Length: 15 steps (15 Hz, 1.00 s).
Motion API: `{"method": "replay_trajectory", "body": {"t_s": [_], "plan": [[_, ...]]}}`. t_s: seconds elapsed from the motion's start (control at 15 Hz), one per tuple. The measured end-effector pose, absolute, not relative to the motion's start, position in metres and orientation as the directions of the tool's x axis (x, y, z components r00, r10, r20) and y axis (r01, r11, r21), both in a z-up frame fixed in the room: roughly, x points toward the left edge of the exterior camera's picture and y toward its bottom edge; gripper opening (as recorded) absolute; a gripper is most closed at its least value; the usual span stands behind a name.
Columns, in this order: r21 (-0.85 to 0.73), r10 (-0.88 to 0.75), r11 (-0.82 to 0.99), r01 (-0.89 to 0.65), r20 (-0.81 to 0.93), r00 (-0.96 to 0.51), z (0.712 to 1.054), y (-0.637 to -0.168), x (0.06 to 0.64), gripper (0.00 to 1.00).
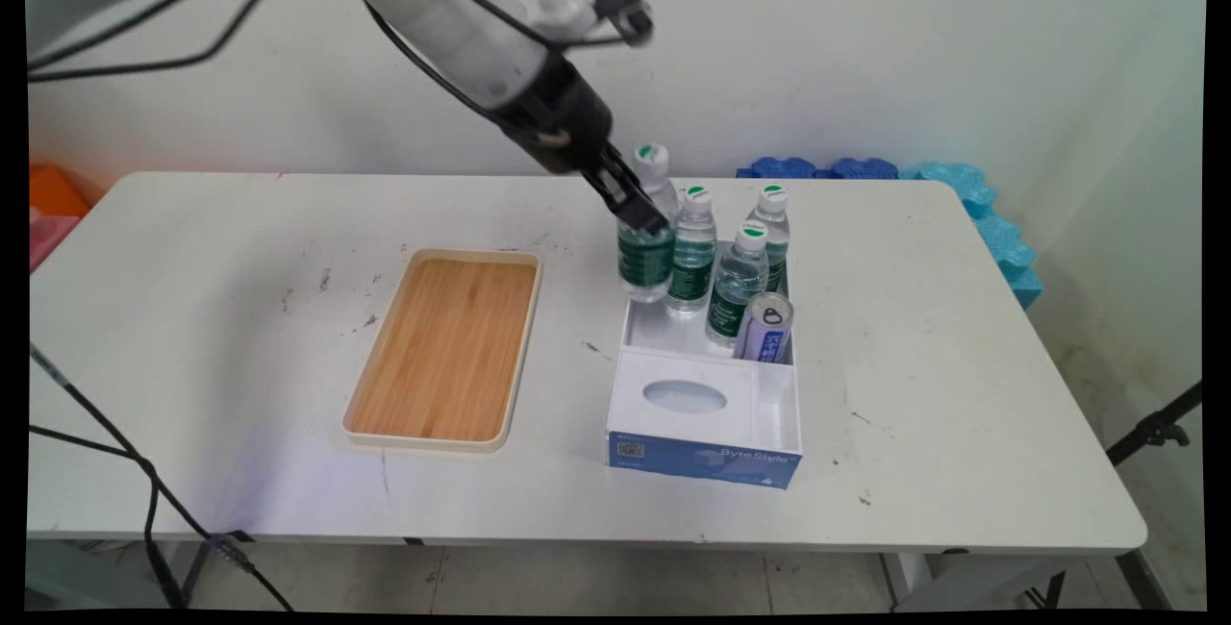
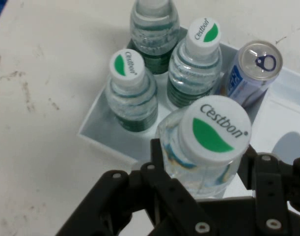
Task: Place the picked object on the tray
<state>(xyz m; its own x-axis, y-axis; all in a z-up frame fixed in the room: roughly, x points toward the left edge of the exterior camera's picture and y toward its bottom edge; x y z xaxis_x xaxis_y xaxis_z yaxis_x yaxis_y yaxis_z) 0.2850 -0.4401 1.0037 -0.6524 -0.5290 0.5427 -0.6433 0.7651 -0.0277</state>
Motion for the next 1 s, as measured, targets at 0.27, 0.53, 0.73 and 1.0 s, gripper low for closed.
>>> {"method": "replay_trajectory", "body": {"t_s": [0.27, 0.53, 0.73, 1.0], "plan": [[-0.039, -0.506, 0.783, -0.621, 0.54, -0.672, 1.026, -0.442, 0.321, 0.0], [-0.049, -0.501, 0.786, -0.617, 0.534, -0.681, 1.033, -0.446, 0.36, 0.0], [-0.052, -0.502, 0.784, -0.618, 0.532, -0.681, 1.031, -0.449, 0.383, 0.0], [-0.053, -0.502, 0.786, -0.616, 0.525, -0.687, 1.011, -0.449, 0.419, 0.0]]}}
